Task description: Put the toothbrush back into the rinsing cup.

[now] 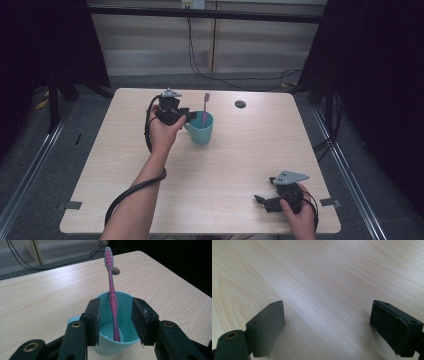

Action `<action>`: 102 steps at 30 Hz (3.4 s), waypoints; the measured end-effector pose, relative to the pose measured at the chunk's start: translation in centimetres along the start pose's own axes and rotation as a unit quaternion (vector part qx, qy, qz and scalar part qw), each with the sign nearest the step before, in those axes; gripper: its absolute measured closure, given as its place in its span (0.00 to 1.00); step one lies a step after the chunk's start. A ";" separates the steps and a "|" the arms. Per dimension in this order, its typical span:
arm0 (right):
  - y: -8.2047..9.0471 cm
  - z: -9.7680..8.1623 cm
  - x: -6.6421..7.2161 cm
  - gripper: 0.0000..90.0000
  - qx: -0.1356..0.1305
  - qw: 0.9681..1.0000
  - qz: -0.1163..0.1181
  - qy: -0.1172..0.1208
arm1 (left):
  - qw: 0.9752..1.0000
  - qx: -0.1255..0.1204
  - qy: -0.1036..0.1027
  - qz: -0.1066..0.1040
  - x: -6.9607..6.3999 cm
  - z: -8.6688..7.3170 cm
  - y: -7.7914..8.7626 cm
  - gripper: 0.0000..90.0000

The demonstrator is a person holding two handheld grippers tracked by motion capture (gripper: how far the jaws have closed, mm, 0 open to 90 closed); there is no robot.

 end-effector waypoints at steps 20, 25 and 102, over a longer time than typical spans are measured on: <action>0.0 0.0 0.0 0.13 0.001 1.000 0.000 0.000 | 1.000 -0.010 0.008 -0.003 0.3 -0.7 1.3 0.46; 0.0 0.0 0.0 0.13 0.000 1.000 0.000 0.001 | 1.000 -0.010 0.002 -0.006 0.3 -1.0 1.4 0.42; 0.0 0.0 0.0 0.13 0.000 1.000 0.000 0.000 | 0.999 0.019 0.005 -0.026 0.6 -8.1 4.9 0.25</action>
Point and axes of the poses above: each handheld gripper's, and its own axes: y roughly backward along the jaws, z roughly out of its top, x roughly to its left, the point moved 2 cm from there along -y, roughly forward along the jaws, and after that the axes turned 8 degrees about -y, right-handed, at the moved point
